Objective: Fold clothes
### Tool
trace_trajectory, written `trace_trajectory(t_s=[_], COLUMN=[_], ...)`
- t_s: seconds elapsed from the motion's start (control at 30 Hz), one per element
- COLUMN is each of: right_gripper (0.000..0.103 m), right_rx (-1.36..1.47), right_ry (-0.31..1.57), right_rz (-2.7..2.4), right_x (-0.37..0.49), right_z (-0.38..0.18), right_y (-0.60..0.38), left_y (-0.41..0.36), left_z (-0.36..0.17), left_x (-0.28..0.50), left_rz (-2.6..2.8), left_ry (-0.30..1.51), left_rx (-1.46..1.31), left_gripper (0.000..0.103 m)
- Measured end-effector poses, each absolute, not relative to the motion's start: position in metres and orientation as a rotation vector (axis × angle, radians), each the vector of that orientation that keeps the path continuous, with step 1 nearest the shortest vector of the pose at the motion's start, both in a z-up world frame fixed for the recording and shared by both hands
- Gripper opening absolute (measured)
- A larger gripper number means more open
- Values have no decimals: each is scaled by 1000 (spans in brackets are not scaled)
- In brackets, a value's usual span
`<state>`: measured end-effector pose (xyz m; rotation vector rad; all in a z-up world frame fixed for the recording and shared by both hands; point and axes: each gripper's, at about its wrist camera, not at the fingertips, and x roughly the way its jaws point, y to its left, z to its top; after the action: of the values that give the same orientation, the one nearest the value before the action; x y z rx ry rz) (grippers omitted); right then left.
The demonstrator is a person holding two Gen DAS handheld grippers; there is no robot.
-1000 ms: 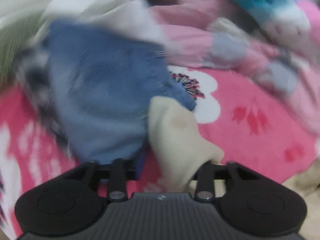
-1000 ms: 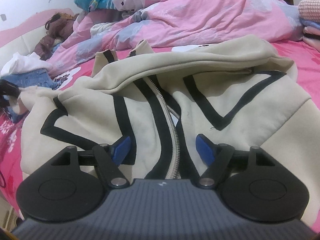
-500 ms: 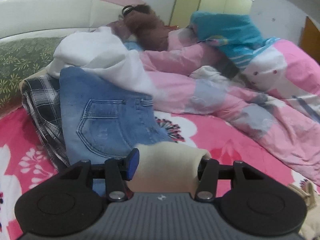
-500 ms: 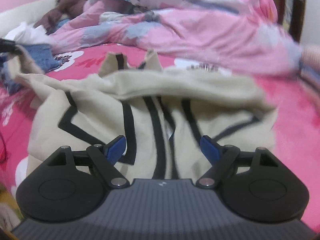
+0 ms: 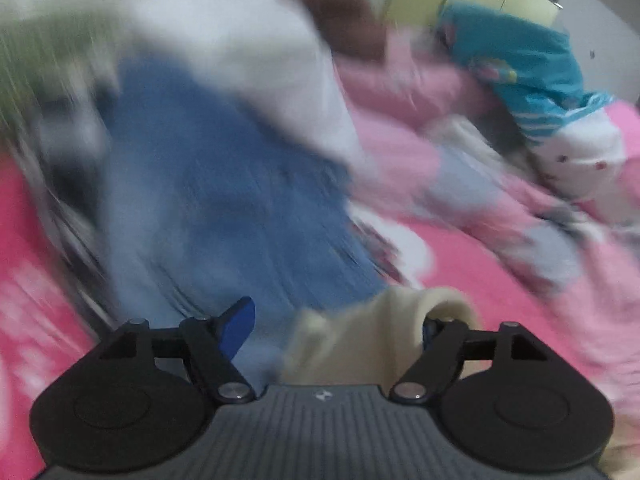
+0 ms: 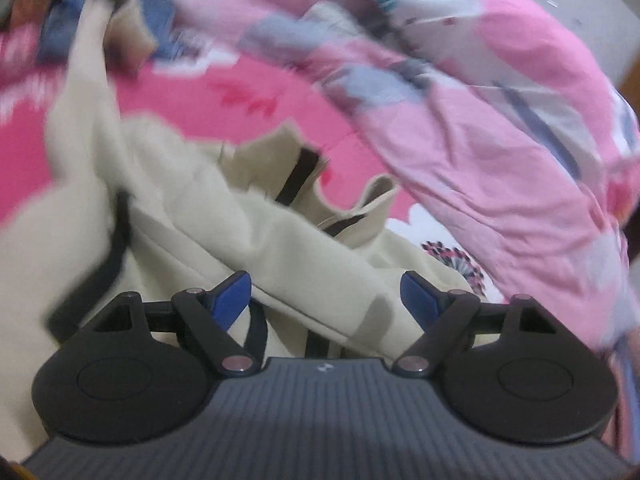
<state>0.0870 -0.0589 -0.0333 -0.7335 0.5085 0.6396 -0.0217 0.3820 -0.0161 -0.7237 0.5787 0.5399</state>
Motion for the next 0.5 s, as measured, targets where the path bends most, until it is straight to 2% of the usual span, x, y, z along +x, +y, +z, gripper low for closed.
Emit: trace_trajectory(t_s=[0.1,0.2,0.27,0.37,0.5], right_gripper=[79,69,47,24,20], right_rx=[-782,-764,-728,-606,-418], right_ry=[517,518,518,521,527], right_rz=[670,681,668,654,647], right_x=[95,97,100,104,109], right_z=[-45,-47,-45,-34,-16], right_y=[-49,-47,-50,-64,-88], left_y=[390,384,385,380,365], left_z=[-14,5,15,23,32], left_x=[-27,-43,-54,-58,-52], left_rz=[450,438,413,382,385], left_ry=[600,532,460,375,320], left_rx=[-811,-754,-768,-776,-727], left_gripper=[68,69,73,76,76])
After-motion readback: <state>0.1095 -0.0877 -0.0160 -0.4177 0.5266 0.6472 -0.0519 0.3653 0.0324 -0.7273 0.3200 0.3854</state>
